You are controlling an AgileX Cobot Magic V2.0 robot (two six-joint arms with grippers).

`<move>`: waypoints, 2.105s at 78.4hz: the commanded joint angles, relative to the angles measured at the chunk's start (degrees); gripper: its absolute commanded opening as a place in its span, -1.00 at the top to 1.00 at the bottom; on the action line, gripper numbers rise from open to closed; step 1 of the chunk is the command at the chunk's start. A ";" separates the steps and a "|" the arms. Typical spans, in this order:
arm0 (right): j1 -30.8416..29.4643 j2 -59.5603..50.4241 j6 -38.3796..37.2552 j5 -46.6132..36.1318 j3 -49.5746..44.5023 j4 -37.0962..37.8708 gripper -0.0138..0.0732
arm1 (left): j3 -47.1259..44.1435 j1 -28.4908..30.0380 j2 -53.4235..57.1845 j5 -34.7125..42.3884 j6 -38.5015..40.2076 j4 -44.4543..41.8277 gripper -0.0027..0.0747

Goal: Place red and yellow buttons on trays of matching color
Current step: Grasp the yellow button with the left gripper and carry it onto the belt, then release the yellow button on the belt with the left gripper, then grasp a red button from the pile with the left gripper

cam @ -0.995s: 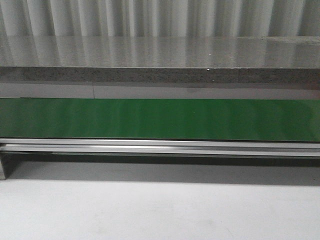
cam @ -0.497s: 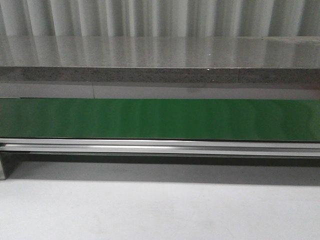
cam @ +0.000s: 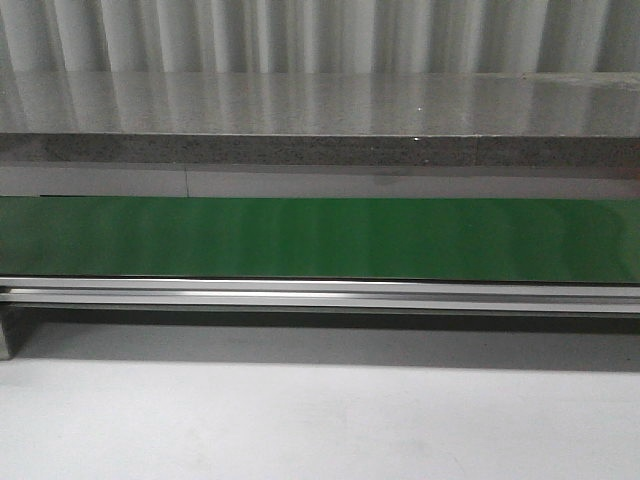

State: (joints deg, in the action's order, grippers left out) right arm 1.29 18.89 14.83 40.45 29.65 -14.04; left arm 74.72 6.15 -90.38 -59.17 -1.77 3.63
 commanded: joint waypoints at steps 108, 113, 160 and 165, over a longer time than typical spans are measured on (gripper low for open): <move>0.22 0.21 0.71 -3.65 1.21 -0.85 0.84 | 9.78 19.52 -4.14 -10.02 0.43 0.18 -0.33; 0.22 0.21 0.71 -3.65 1.21 -0.85 0.84 | 9.78 20.51 -6.43 -10.64 0.43 0.05 -0.33; 0.22 0.21 0.71 -3.65 1.21 -0.85 0.84 | 9.78 21.26 -18.16 -0.18 0.53 -1.11 -0.26; 0.22 0.21 0.71 -3.65 1.21 -0.85 0.84 | 9.78 21.26 -18.16 -0.50 0.53 -1.11 -0.11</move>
State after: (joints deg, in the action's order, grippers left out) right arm 1.29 18.89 14.87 40.54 29.65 -14.04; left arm 83.16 27.39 -111.30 -60.51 -1.77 2.35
